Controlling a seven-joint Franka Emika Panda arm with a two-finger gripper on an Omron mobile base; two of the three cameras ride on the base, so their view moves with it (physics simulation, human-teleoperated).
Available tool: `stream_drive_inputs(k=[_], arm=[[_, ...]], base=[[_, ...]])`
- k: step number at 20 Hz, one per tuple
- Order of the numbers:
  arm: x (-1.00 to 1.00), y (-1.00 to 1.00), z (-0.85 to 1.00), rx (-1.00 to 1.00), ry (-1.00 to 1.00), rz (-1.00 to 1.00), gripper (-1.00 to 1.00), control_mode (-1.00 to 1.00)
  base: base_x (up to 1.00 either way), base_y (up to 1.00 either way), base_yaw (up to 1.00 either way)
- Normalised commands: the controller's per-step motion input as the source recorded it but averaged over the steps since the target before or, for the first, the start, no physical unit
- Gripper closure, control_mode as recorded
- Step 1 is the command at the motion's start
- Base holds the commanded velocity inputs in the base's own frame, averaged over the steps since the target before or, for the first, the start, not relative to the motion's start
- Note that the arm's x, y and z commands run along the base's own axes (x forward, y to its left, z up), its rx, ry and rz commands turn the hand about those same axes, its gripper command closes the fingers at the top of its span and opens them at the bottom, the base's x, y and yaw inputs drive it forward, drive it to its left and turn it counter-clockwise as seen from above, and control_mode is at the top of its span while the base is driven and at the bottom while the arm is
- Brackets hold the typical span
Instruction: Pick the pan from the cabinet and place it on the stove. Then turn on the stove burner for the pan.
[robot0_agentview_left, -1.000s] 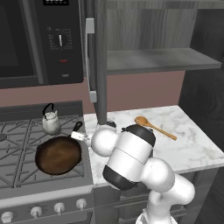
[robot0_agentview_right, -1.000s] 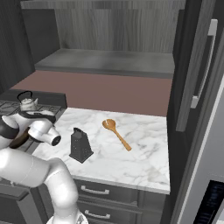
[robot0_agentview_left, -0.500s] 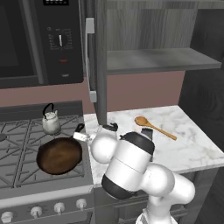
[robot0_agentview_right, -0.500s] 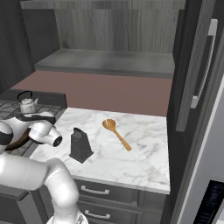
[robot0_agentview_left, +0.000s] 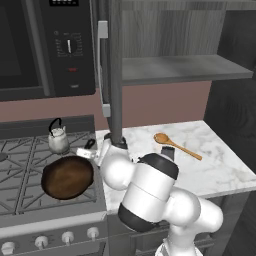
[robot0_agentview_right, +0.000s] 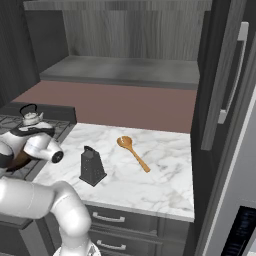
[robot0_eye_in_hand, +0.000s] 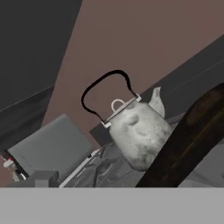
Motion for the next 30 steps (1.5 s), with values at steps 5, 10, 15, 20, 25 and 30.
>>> stream_drive_inputs(k=[5, 10, 15, 20, 25, 30], arm=[[-0.04, 0.03, 0.00, -0.02, 0.04, -0.17, -1.00, -1.00], [-0.11, 0.00, -0.02, -0.03, 0.09, -0.17, -1.00, -1.00], [-0.22, 0.14, -0.11, -0.11, 0.11, -0.17, -1.00, -1.00], [-0.15, 0.11, -0.07, -0.10, 0.08, -0.15, -1.00, -1.00], [-0.03, 0.00, 0.00, -0.08, 0.12, -0.08, -1.00, -1.00], [0.00, 0.00, 0.00, -0.06, 0.14, -0.06, -1.00, -1.00]], base=[[0.00, 0.00, 0.00], [0.00, 0.00, 0.00], [0.00, 0.00, 0.00], [0.00, 0.00, 0.00], [0.00, 0.00, 0.00], [0.00, 0.00, 0.00]])
